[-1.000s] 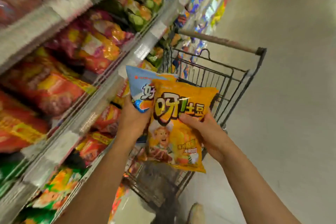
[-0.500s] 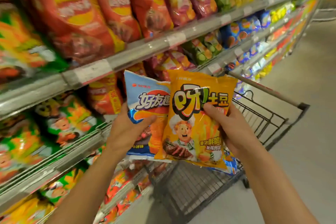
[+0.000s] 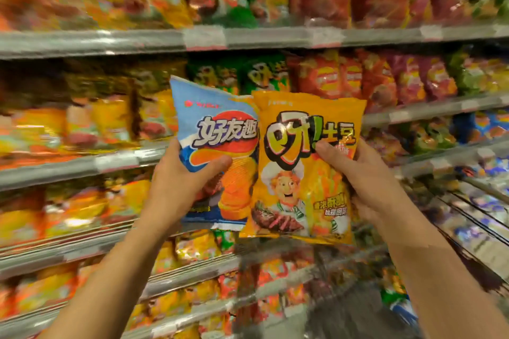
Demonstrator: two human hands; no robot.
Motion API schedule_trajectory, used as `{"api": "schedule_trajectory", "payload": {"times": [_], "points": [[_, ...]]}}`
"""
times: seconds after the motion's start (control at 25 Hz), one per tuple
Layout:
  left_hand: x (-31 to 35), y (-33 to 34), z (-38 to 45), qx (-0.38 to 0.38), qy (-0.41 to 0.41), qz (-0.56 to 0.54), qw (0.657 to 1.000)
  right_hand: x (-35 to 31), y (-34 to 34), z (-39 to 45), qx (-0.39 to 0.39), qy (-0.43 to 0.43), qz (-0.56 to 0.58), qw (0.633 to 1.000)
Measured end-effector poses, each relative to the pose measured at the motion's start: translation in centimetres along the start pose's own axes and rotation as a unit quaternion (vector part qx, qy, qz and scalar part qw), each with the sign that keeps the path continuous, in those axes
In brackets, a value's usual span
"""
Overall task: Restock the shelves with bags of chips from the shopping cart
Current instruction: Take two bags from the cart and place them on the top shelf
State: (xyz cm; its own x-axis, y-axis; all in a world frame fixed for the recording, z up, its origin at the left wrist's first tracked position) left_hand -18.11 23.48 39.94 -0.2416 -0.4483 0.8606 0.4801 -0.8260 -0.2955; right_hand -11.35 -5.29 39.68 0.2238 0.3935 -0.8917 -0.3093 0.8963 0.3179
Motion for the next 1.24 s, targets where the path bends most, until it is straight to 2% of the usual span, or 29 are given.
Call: {"api": "schedule_trajectory", "payload": {"times": [0.08, 0.2, 0.4, 0.68, 0.84, 1.08, 1.16, 1.24], "points": [[1.0, -5.9, -1.0, 0.045, 0.025, 0.017, 0.999, -0.7, 5.5, 0.2, -0.043, -0.005, 0.019, 0.999], [1.6, -13.7, -2.9, 0.105, 0.020, 0.037, 0.994, -1.3, 13.3, 0.3, -0.108, -0.012, 0.033, 0.994], [1.7, -22.9, -5.2, 0.190, 0.032, 0.067, 0.979, -0.1, 23.2, 0.3, -0.180, 0.014, 0.050, 0.982], [-0.1, -28.4, -5.3, 0.254, 0.025, 0.076, 0.964, 3.6, 32.0, 1.8, -0.236, 0.027, 0.037, 0.971], [0.2, -29.9, -2.1, 0.252, 0.046, 0.090, 0.962, 4.6, 36.4, 3.8, -0.307, 0.006, 0.004, 0.952], [2.9, -33.3, 5.5, 0.292, 0.071, 0.092, 0.949, 0.7, 40.2, 9.6, -0.305, -0.113, 0.012, 0.945], [5.1, -34.9, 8.9, 0.298, 0.109, 0.084, 0.944, -1.7, 42.2, 12.7, -0.304, -0.143, 0.026, 0.942], [7.6, -37.2, 12.5, 0.308, 0.164, 0.095, 0.932, -4.5, 44.1, 17.6, -0.264, -0.180, 0.043, 0.947]]}}
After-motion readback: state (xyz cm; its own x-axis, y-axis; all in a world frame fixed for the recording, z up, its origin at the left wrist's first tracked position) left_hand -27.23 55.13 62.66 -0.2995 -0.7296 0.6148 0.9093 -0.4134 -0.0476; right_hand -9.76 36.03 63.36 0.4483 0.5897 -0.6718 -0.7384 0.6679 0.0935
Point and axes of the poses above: each hand's wrist, its own z-axis towards the middle knuckle, its own y-axis out of the palm, x = y × z, the point moved 6 cm from there along z, towards the middle knuckle, and after that the axes turned 7 degrees about z, right-handed, at the moved point
